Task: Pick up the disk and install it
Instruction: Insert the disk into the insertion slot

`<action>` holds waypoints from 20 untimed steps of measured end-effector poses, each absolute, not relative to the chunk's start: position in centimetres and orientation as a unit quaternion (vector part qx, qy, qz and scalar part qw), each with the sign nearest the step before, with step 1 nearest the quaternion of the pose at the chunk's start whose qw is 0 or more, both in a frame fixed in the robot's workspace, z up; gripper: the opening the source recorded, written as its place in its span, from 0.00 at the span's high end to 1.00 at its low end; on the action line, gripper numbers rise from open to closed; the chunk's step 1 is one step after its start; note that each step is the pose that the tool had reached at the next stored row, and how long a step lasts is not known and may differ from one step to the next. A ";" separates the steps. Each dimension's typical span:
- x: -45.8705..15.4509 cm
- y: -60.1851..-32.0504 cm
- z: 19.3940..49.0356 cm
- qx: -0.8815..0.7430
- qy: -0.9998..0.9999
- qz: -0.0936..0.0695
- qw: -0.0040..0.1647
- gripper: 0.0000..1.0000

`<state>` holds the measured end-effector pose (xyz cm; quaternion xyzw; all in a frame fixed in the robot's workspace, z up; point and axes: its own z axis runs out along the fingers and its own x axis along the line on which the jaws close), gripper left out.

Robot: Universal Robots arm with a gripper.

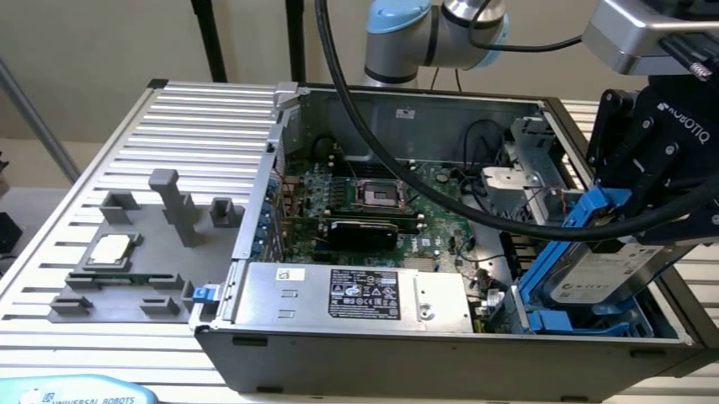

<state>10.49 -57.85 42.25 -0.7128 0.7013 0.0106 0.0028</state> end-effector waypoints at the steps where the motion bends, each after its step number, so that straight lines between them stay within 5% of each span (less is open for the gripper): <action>1: 10.5 -57.9 42.3 -0.713 0.701 0.011 0.003 0.67; 20: 10.5 -57.9 43.1 -0.713 0.701 0.003 -0.004 0.67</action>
